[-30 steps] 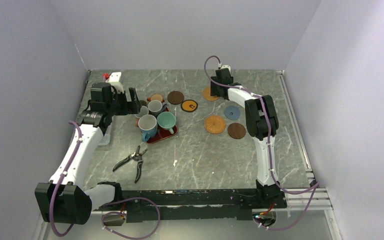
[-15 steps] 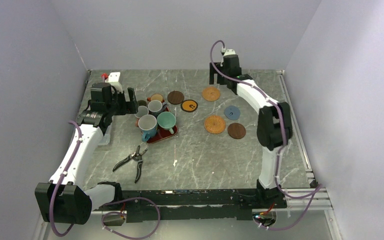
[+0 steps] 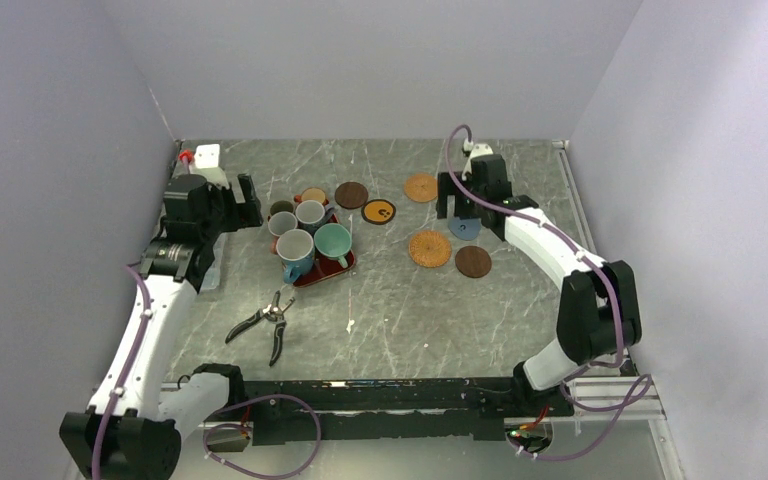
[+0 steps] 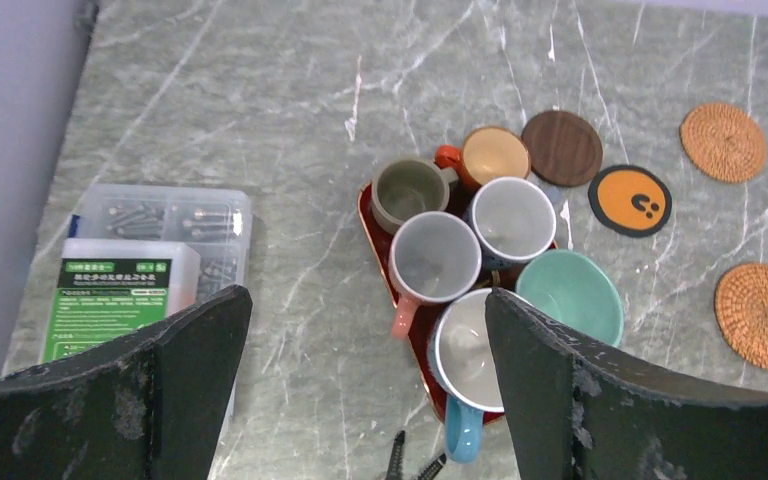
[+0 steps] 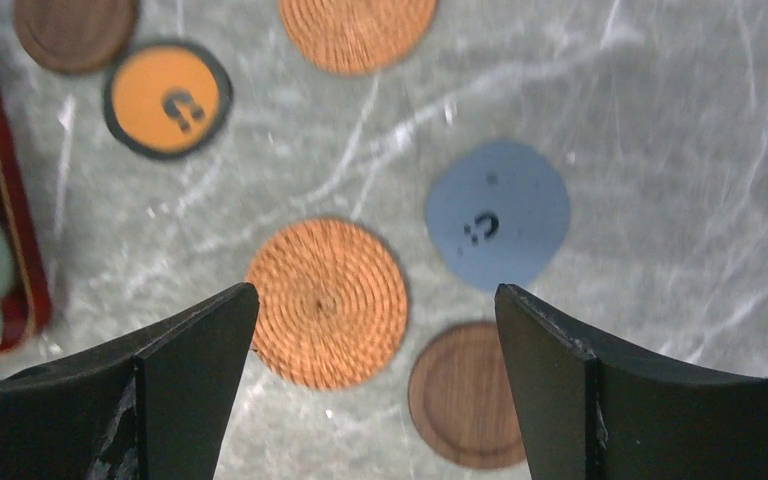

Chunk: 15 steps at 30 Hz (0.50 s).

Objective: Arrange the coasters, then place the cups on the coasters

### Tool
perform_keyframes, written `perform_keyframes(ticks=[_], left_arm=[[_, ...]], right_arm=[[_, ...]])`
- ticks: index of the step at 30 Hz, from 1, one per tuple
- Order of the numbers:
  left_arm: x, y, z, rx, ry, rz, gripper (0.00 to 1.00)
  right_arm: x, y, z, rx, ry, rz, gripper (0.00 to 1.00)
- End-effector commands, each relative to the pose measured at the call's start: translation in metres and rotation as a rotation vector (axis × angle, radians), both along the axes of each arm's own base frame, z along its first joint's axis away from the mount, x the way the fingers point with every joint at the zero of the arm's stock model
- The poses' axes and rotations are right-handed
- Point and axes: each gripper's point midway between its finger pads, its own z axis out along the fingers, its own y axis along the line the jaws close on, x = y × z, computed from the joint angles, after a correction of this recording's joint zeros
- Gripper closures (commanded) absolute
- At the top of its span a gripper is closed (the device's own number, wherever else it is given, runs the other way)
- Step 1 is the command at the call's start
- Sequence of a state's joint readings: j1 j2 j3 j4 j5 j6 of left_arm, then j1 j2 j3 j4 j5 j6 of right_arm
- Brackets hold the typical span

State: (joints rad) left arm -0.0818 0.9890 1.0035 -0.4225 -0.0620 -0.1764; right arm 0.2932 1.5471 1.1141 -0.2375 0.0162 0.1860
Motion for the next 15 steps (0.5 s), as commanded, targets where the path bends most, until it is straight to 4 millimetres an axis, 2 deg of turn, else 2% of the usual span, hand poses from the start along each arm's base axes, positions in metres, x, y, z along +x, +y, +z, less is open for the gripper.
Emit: perform_keyframes(ticks=[1, 5, 8, 15], left_arm=[[-0.002, 0.012, 0.022, 0.030, -0.096, 0.060, 0.06], [-0.002, 0.008, 0.022, 0.018, -0.097, 0.040, 0.06], [-0.001, 0.006, 0.020, 0.015, -0.083, 0.027, 0.06], [-0.001, 0.007, 0.020, 0.016, -0.081, 0.031, 0.06]], right_arm=[[-0.035, -0.001, -0.003, 0.002, 0.026, -0.004, 0.08], [-0.056, 0.016, -0.019, 0.003, 0.046, 0.030, 0.09], [-0.064, 0.024, -0.034, -0.058, 0.068, -0.015, 0.09], [-0.066, 0.050, -0.064, -0.022, 0.139, -0.019, 0.15]])
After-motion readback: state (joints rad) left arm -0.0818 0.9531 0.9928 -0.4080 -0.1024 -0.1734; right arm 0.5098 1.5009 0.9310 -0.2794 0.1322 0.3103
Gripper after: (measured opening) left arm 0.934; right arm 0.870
